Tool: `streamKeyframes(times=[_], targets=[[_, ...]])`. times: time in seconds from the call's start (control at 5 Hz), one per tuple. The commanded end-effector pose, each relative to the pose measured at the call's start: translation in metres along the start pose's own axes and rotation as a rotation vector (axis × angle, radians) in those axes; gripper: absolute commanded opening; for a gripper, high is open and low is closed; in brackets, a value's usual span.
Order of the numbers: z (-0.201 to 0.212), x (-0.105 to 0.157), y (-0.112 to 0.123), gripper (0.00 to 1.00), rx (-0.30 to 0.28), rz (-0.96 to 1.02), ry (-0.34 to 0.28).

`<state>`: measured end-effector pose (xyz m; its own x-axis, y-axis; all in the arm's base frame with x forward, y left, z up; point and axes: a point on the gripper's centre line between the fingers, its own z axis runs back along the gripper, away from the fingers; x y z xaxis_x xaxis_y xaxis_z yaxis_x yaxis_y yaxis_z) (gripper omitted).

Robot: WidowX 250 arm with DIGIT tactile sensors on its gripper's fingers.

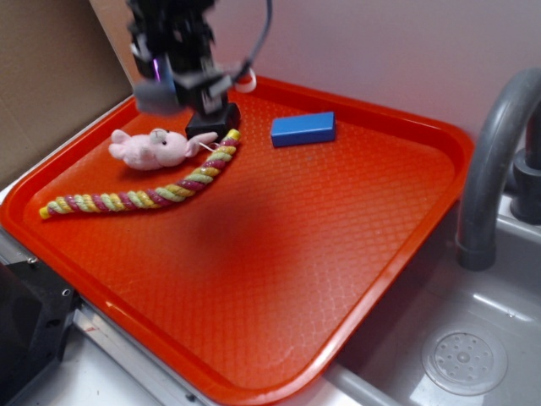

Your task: Grab the gray animal.

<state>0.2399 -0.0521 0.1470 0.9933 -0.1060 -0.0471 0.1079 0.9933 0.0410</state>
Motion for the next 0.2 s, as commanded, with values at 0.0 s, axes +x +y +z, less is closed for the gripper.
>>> streamKeyframes(times=[0.0], targets=[[0.061,-0.0052,0.0091,0.0,-0.093,-0.042,-0.175]])
